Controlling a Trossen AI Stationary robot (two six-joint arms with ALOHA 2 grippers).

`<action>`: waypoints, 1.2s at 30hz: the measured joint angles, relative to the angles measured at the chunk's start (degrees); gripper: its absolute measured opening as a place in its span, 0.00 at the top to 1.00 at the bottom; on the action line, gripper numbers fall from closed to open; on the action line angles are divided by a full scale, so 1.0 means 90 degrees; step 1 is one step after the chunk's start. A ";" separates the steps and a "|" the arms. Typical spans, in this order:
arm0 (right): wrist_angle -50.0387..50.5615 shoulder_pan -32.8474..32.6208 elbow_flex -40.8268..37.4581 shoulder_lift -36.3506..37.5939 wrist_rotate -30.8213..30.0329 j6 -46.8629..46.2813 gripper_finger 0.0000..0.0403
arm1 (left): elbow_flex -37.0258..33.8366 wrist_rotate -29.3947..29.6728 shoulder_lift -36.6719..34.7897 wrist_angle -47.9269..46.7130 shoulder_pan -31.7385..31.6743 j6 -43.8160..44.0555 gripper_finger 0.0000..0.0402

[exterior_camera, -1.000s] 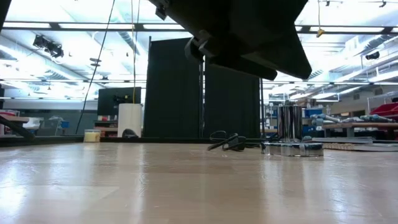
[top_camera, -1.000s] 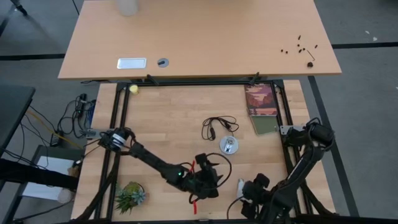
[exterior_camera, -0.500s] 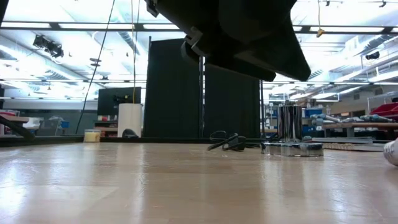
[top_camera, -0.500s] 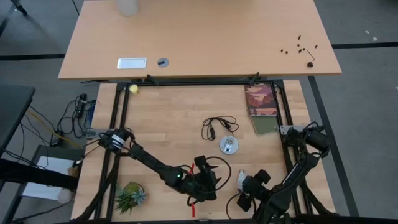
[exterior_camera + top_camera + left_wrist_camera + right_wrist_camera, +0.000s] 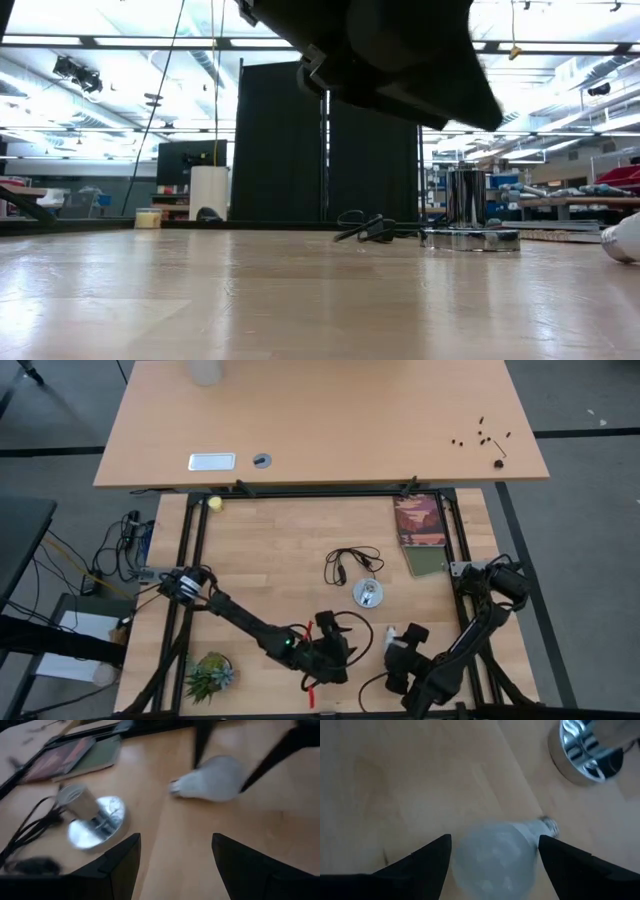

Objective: Screw lightbulb
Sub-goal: Insert the lightbulb into the silver lamp

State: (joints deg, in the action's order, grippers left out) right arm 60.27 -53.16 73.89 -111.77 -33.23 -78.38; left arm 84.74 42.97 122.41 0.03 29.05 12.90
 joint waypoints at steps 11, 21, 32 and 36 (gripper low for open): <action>-0.2565 0.0565 -0.0122 0.0004 -0.0022 0.2513 0.23 | 0.0001 -0.1455 0.0005 0.0524 -0.0142 -0.2011 0.38; -0.2271 0.0851 0.0426 0.0619 0.0209 0.1896 0.23 | 0.0001 -0.1682 0.0005 0.0022 -0.0135 -0.1724 0.38; -0.0725 0.0230 0.0602 0.0689 0.0927 -0.0733 0.23 | 0.0001 -0.2621 0.0005 -0.0081 -0.0269 -0.1690 0.38; -0.0148 0.0297 0.0209 0.0665 0.0646 -0.1881 0.23 | 0.0001 -0.2768 0.0005 -0.0351 -0.0393 -0.1689 0.38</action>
State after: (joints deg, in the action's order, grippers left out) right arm 58.93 -50.49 75.76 -105.78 -27.41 -95.31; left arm 84.75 18.06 122.45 -3.13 25.51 -2.30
